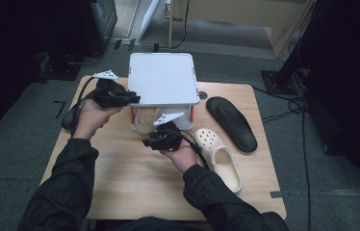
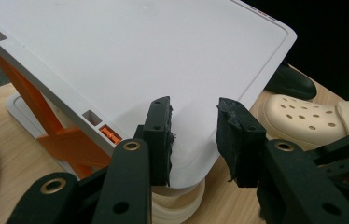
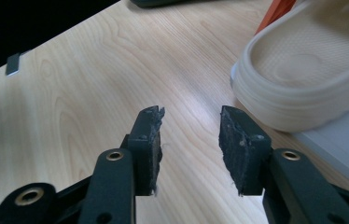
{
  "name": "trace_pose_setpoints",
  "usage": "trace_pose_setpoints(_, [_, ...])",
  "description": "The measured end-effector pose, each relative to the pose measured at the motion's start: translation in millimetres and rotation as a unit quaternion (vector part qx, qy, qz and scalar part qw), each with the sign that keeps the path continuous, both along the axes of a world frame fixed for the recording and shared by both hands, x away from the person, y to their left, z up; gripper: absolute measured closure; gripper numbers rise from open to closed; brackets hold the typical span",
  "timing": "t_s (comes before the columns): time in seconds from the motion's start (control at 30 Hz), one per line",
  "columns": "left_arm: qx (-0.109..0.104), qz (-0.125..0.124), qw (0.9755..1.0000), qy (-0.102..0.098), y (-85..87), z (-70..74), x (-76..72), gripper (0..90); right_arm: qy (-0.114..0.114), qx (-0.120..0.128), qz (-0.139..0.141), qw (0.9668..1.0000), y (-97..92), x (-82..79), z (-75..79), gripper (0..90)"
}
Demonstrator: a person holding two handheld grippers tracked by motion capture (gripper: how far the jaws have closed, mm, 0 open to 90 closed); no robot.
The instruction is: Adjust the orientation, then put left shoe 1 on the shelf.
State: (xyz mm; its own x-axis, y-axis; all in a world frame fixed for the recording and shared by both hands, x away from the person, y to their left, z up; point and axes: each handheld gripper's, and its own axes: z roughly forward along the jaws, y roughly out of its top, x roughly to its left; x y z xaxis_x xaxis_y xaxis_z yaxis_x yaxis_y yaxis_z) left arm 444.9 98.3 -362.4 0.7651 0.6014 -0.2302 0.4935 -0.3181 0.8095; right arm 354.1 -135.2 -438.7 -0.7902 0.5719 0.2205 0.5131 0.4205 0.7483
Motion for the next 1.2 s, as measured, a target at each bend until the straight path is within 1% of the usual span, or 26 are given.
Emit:
trace_pose_setpoints(0.07, [-0.001,0.001,1.0000,0.002,-0.2,0.1,0.2,64.9,-0.009,-0.002,0.001,1.0000,-8.0,-5.0,6.2,57.7])
trace_pose_setpoints(0.1, [0.000,0.002,1.0000,0.000,-0.5,0.1,-0.1,64.3,-0.013,0.002,0.002,0.9999,-15.8,-8.5,11.2,57.0])
trace_pose_setpoints(0.13, [0.000,0.002,1.0000,0.000,-0.5,0.1,-0.1,63.9,-0.013,0.002,0.002,0.9999,-15.8,-8.5,11.2,57.0])
trace_pose_setpoints(0.17, [0.000,0.001,1.0000,0.000,-0.6,0.1,-0.5,63.3,-0.017,0.002,0.001,0.9998,-26.7,-12.2,16.1,56.5])
trace_pose_setpoints(0.23, [-0.002,0.002,1.0000,0.000,-0.8,-0.2,-1.1,62.5,-0.018,0.001,-0.002,0.9998,-35.3,-15.1,19.1,56.4])
trace_pose_setpoints(0.27, [-0.002,0.002,1.0000,0.000,-0.8,-0.2,-1.1,62.0,-0.018,0.001,-0.002,0.9998,-35.3,-15.1,19.1,56.4])
trace_pose_setpoints(0.3, [-0.001,0.002,1.0000,-0.001,-0.9,-0.3,-1.5,62.0,-0.020,0.001,-0.002,0.9998,-40.3,-16.0,20.4,56.4])
trace_pose_setpoints(0.33, [-0.001,0.002,1.0000,-0.002,-0.9,-0.4,-1.7,61.7,-0.023,0.005,-0.005,0.9997,-50.2,-18.4,22.8,56.2])
trace_pose_setpoints(0.37, [-0.001,0.002,1.0000,-0.002,-0.9,-0.4,-1.7,61.4,-0.023,0.005,-0.005,0.9997,-50.2,-18.4,22.8,56.2])
trace_pose_setpoints(0.5, [-0.003,0.003,1.0000,-0.002,-1.0,-0.6,-2.4,60.6,-0.029,0.004,-0.012,0.9995,-70.9,-25.2,26.7,55.9])
trace_pose_setpoints(0.57, [-0.005,0.004,1.0000,-0.002,-0.8,-0.8,-3.1,60.4,-0.033,0.003,-0.014,0.9994,-80.0,-28.1,27.1,55.8])
trace_pose_setpoints(0.6, [-0.004,0.004,1.0000,-0.003,-0.2,-0.7,-3.5,60.3,-0.034,0.001,-0.019,0.9992,-90.3,-31.5,27.3,55.7])
trace_pose_setpoints(0.63, [-0.004,0.004,1.0000,-0.003,-0.2,-0.7,-3.5,60.3,-0.034,0.001,-0.019,0.9992,-90.3,-31.5,27.3,55.7])
trace_pose_setpoints(0.77, [-0.006,0.007,1.0000,-0.001,0.6,-0.7,-4.4,60.2,-0.038,0.001,-0.033,0.9987,-109.4,-35.6,27.6,55.6])
trace_pose_setpoints(0.83, [-0.006,0.007,1.0000,-0.003,0.7,-1.0,-5.0,59.9,-0.033,0.001,-0.041,0.9986,-121.3,-38.0,27.6,55.6])
trace_pose_setpoints(0.87, [-0.006,0.007,1.0000,-0.003,0.7,-1.0,-5.0,59.8,-0.033,0.001,-0.041,0.9986,-121.3,-38.0,27.6,55.6])
trace_pose_setpoints(0.9, [-0.006,0.006,1.0000,-0.004,0.8,-1.1,-5.1,59.8,-0.034,-0.001,-0.044,0.9984,-128.0,-41.1,26.6,55.7])
trace_pose_setpoints(0.93, [-0.005,0.006,1.0000,-0.004,1.0,-1.1,-5.2,59.8,-0.034,-0.001,-0.044,0.9984,-128.0,-41.1,26.6,55.7])
trace_pose_setpoints(0.97, [-0.005,0.006,1.0000,-0.005,1.0,-1.1,-5.4,59.8,-0.035,-0.002,-0.049,0.9982,-135.4,-44.5,24.3,56.5])
trace_pose_setpoints(1.0, [-0.005,0.006,1.0000,-0.005,1.0,-1.1,-5.4,59.8,-0.035,-0.002,-0.049,0.9982,-135.4,-44.5,24.3,56.5])
trace_pose_setpoints(1.07, [-0.005,0.006,1.0000,-0.006,1.0,-1.2,-5.5,59.9,-0.029,0.004,-0.059,0.9978,-143.5,-49.6,22.4,57.8])
trace_pose_setpoints(1.1, [-0.005,0.006,1.0000,-0.005,1.1,-1.2,-5.4,59.9,-0.031,0.000,-0.064,0.9975,-149.3,-53.5,21.9,58.1])
trace_pose_setpoints(1.13, [-0.005,0.006,1.0000,-0.005,1.1,-1.2,-5.4,60.0,-0.031,0.000,-0.064,0.9975,-149.3,-53.5,21.9,58.1])
trace_pose_setpoints(1.2, [-0.004,0.006,1.0000,-0.004,1.0,-1.0,-5.2,60.0,-0.031,0.004,-0.072,0.9969,-155.4,-58.3,21.7,58.1])
